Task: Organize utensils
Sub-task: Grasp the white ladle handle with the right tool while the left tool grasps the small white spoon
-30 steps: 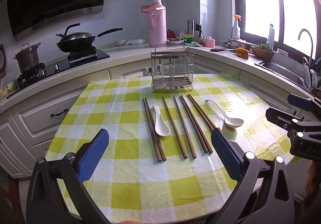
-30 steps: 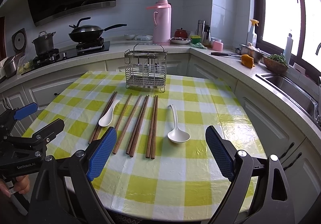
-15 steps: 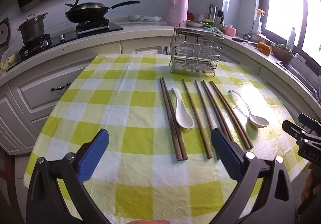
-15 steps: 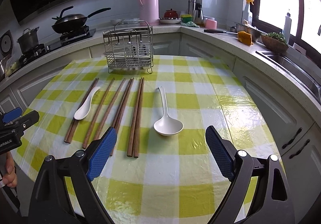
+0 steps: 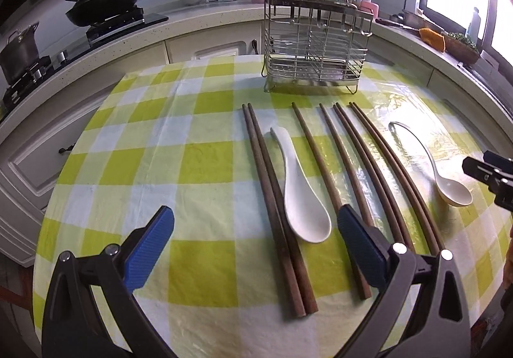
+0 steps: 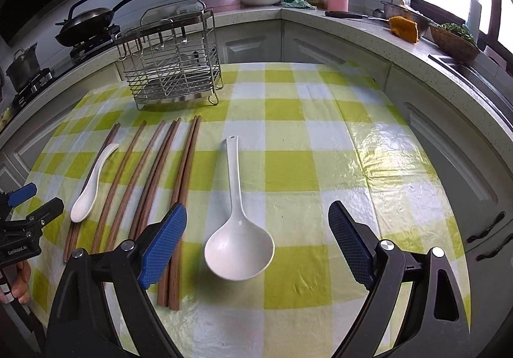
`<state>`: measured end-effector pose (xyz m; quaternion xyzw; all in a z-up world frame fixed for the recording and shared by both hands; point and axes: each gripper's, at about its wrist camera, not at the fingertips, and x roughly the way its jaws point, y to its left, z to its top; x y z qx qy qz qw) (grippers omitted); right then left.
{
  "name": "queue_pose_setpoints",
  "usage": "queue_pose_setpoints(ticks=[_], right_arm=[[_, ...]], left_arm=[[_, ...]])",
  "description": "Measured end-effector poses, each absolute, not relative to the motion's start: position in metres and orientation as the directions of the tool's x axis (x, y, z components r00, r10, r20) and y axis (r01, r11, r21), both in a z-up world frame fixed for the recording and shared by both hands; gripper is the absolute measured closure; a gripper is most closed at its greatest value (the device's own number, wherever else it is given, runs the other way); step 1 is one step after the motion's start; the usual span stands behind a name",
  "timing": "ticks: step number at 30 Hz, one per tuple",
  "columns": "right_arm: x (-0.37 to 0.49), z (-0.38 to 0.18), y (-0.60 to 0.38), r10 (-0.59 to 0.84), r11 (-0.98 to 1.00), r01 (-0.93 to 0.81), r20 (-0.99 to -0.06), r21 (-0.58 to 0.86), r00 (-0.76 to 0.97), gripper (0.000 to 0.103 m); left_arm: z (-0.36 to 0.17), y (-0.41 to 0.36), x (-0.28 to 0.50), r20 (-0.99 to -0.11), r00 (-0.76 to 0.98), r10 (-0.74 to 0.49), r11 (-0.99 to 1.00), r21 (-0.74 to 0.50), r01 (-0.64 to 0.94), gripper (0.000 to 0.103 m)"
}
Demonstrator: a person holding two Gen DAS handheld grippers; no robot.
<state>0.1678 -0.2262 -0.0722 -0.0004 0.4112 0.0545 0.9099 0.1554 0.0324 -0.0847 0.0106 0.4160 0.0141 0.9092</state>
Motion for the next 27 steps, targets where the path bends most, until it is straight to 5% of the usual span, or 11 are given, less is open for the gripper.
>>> queue_pose_setpoints(ticks=[10,21,27], right_arm=[[0.219,-0.085,-0.224,0.117,0.986,-0.167,-0.818,0.026,0.563,0.021],[0.251,-0.104,-0.21,0.148,0.975,-0.219,-0.867,0.046,0.477,0.049],[0.261,-0.114,-0.21,0.154,0.975,-0.216,-0.88,0.061,0.449,0.062]], left_arm=[[-0.101,0.017,0.205,-0.839,0.544,0.015,1.0,0.027,0.015,0.004],[-0.102,0.007,0.242,-0.857,0.512,-0.055,0.998,-0.039,0.042,0.005],[-0.098,0.009,0.253,-0.848,0.528,-0.048,0.999,-0.039,0.029,0.018]])
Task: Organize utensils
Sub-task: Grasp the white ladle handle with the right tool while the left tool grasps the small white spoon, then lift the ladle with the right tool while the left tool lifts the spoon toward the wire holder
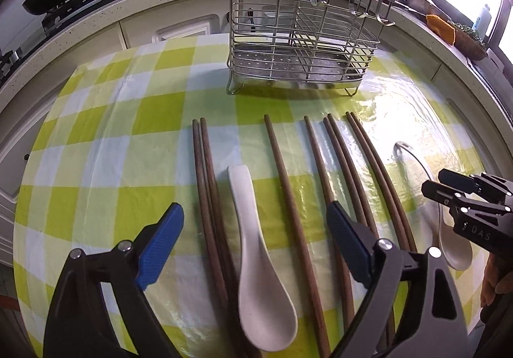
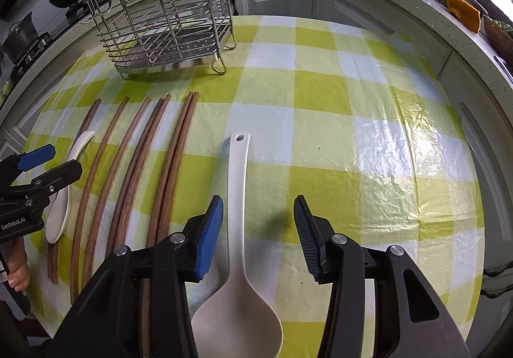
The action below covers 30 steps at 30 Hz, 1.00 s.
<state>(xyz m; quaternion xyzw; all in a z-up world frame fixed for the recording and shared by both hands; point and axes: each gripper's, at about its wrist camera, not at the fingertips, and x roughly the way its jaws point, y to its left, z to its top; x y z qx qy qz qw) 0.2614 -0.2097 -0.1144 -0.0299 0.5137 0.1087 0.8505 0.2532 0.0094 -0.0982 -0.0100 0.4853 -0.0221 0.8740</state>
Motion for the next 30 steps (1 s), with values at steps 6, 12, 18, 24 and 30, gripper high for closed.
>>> queue_pose_setpoints(ticks=[6,12,18,24,30], right_arm=[[0.267,-0.118,-0.203,0.159,0.968,-0.245,-0.888,0.054,0.432,0.072],[0.27,-0.118,-0.203,0.161,0.966,-0.253,-0.888,0.052,0.431,0.079],[0.271,-0.118,-0.202,0.16,0.965,-0.259,-0.887,0.048,0.433,0.081],[0.272,-0.118,-0.198,0.157,0.962,-0.27,-0.89,0.04,0.427,0.08],[0.267,-0.117,-0.197,0.199,0.954,-0.291,-0.886,0.076,0.419,0.089]], left_arm=[[-0.103,0.007,0.256,-0.851,0.523,-0.031,0.999,-0.016,0.033,0.044],[-0.107,0.005,0.253,-0.853,0.52,-0.045,0.999,-0.023,0.048,0.061],[-0.11,0.001,0.255,-0.858,0.51,-0.061,0.997,-0.033,0.064,0.07],[-0.11,0.003,0.257,-0.863,0.502,-0.068,0.997,-0.04,0.065,0.07],[-0.113,0.009,0.259,-0.874,0.484,-0.05,0.998,-0.028,0.052,0.07]])
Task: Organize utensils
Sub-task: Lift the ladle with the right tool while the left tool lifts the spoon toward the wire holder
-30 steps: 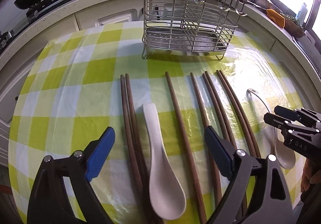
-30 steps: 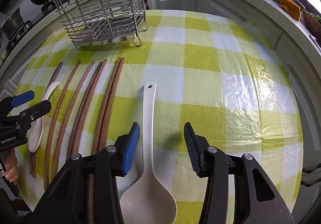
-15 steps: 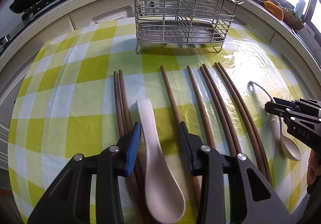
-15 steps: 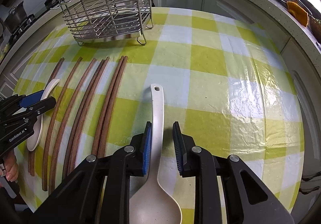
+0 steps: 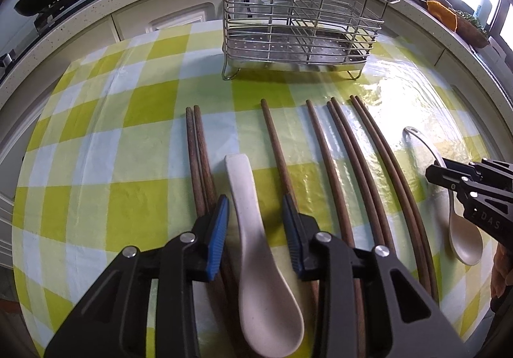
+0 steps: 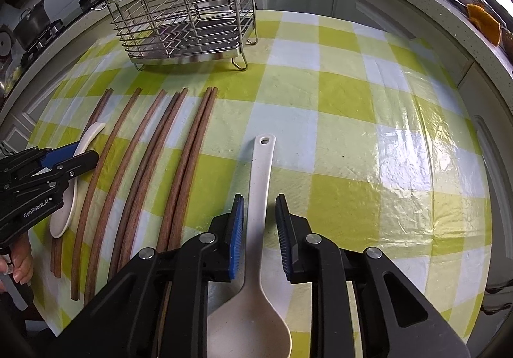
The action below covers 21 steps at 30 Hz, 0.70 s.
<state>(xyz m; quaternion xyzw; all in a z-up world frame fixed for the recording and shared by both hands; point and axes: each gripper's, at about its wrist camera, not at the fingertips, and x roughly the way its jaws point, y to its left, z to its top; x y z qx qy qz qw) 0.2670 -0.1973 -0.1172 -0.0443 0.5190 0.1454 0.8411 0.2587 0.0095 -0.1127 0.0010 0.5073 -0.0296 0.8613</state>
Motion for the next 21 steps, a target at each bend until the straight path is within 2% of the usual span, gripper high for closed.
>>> queue_pose_setpoints(ticks=[2,4,5,11,14,21], right_arm=[[0.264,-0.117,-0.196,0.204,0.953,-0.292,-0.881,0.079,0.428,0.091],[0.26,-0.115,-0.196,0.199,0.955,-0.289,-0.874,0.071,0.444,0.091],[0.258,-0.113,-0.196,0.2,0.954,-0.29,-0.869,0.068,0.453,0.091],[0.244,-0.096,-0.198,0.197,0.96,-0.272,-0.839,0.061,0.507,0.091],[0.238,-0.085,-0.201,0.202,0.963,-0.262,-0.816,0.064,0.542,0.091],[0.221,-0.05,-0.197,0.187,0.965,-0.259,-0.765,0.027,0.616,0.092]], left_arm=[[-0.113,0.01,0.257,-0.873,0.485,-0.057,0.998,-0.031,0.061,0.073],[-0.113,0.012,0.256,-0.873,0.482,-0.076,0.996,-0.048,0.07,0.087],[-0.112,0.013,0.255,-0.873,0.48,-0.091,0.995,-0.064,0.072,0.089],[-0.101,0.014,0.243,-0.85,0.517,-0.099,0.994,-0.066,0.082,0.09],[-0.087,0.014,0.235,-0.828,0.551,-0.106,0.994,-0.072,0.083,0.096],[-0.051,0.011,0.217,-0.772,0.623,-0.126,0.991,-0.071,0.112,0.096]])
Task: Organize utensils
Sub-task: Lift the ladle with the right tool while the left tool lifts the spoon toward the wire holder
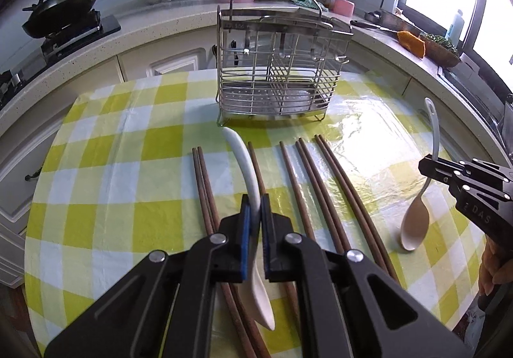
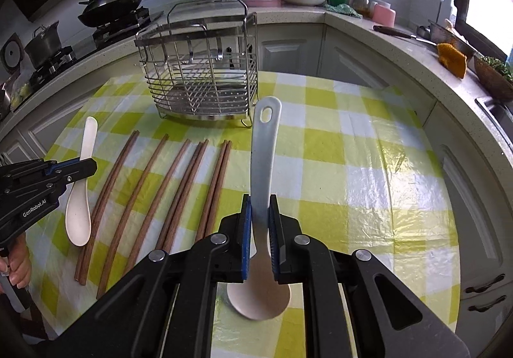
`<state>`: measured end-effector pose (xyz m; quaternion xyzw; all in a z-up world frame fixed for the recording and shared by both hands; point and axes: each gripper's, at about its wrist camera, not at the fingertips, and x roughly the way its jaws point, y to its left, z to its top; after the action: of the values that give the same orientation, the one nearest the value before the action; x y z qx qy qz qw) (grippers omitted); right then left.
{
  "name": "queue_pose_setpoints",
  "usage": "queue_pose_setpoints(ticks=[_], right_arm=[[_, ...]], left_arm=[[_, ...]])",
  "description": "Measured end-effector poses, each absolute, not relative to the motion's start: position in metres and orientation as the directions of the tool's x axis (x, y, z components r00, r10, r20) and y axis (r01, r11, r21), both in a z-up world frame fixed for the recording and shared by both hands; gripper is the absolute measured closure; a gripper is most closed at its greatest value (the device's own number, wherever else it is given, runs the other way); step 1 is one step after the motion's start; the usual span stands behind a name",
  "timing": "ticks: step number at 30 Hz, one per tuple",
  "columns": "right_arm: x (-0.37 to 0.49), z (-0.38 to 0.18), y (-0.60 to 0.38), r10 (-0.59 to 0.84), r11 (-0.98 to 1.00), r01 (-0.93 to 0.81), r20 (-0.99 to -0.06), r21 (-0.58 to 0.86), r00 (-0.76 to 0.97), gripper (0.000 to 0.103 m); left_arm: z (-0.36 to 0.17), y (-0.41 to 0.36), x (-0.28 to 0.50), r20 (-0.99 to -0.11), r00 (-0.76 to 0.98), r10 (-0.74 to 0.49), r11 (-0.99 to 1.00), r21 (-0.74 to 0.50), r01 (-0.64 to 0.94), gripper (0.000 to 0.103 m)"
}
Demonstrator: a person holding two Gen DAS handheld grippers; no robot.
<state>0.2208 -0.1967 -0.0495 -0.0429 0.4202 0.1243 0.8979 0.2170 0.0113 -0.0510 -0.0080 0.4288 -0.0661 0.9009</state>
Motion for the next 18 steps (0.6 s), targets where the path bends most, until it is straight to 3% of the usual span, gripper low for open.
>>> queue_pose_setpoints(ticks=[10,18], right_arm=[[0.213,-0.008,-0.19,0.186,0.97,-0.242,-0.686,0.015,0.704,0.092],[0.234,0.026,-0.183,0.2,0.969,-0.248,-0.65,0.019,0.733,0.092]], left_arm=[[0.001,0.014,0.21,-0.668,0.73,-0.148,0.987,-0.057,0.147,0.096],[0.03,0.021,0.239,-0.646,0.754,-0.117,0.992,-0.046,0.114,0.096]])
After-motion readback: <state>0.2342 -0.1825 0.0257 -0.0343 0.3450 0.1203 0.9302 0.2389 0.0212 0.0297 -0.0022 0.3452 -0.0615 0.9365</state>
